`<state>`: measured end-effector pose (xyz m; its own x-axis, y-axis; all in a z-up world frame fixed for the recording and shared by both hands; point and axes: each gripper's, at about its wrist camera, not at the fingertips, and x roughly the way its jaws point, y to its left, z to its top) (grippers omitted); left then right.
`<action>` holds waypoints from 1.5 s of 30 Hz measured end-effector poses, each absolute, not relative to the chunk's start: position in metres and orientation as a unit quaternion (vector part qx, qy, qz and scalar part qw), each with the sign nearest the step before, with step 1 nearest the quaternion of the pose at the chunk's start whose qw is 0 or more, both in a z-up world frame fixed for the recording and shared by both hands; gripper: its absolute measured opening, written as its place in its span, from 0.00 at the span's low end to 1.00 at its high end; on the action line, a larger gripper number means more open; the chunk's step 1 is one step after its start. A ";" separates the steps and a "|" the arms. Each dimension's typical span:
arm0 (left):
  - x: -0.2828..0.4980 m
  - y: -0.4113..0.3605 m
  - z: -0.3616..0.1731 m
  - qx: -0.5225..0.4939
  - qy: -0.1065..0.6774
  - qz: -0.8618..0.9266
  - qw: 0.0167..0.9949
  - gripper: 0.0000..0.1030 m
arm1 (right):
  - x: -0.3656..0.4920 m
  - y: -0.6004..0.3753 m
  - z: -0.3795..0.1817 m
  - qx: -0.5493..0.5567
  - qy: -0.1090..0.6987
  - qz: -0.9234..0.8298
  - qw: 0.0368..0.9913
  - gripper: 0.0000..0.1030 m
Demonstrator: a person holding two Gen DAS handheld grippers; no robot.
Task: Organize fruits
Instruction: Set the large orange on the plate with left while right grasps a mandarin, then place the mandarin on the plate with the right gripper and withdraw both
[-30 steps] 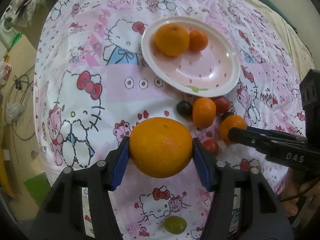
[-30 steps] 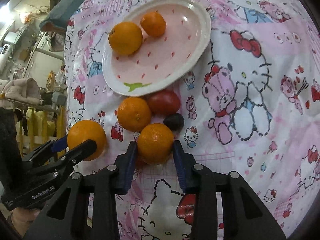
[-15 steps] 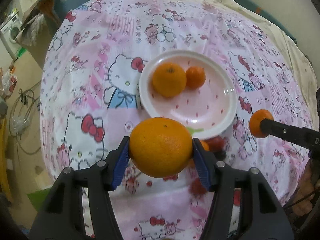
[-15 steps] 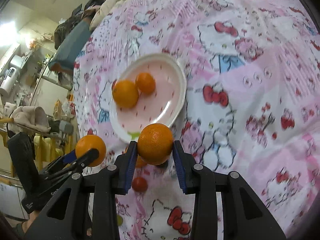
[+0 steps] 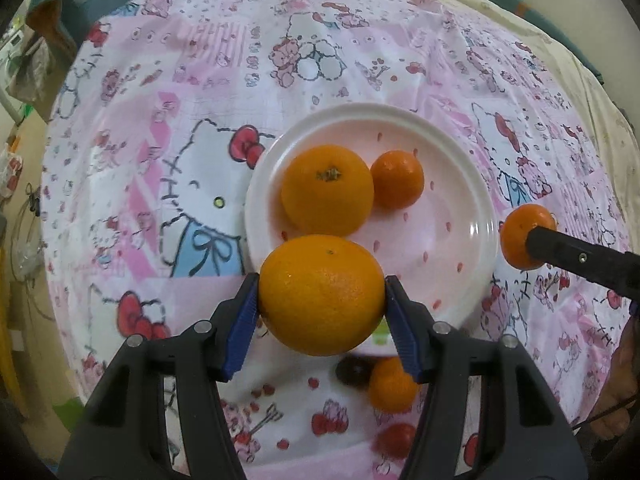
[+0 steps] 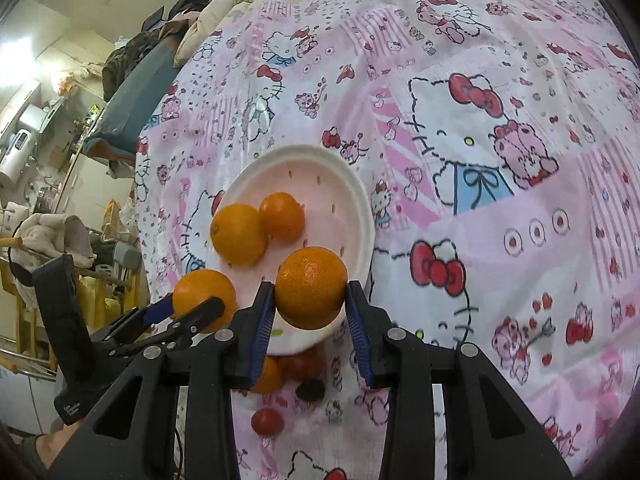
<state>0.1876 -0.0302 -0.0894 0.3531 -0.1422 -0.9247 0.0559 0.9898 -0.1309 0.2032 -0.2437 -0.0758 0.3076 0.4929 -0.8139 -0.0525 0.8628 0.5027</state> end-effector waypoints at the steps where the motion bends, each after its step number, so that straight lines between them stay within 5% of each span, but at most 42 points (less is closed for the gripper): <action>1: 0.191 -0.032 -0.092 -0.037 0.567 -0.061 0.821 0.55 | 0.206 -0.245 -0.079 0.201 0.564 0.170 0.783 0.36; 23: 0.218 -0.048 -0.109 -0.006 0.561 -0.068 0.825 0.60 | 0.236 -0.249 -0.104 0.227 0.579 0.164 0.766 0.39; 29: 0.214 -0.052 -0.109 -0.005 0.566 -0.068 0.821 0.81 | 0.235 -0.247 -0.100 0.221 0.577 0.166 0.769 0.40; 33: 0.210 -0.055 -0.105 0.003 0.562 -0.072 0.824 0.81 | 0.234 -0.248 -0.092 0.226 0.563 0.172 0.776 0.58; 45: 0.192 -0.047 -0.076 -0.005 0.543 -0.068 0.837 0.81 | 0.228 -0.249 -0.072 0.227 0.547 0.180 0.785 0.59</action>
<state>0.1923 -0.0471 -0.0759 0.4017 -0.1188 -0.9081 0.1074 0.9908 -0.0821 0.2277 -0.2486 -0.0716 0.3367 0.5301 -0.7782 -0.0342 0.8328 0.5525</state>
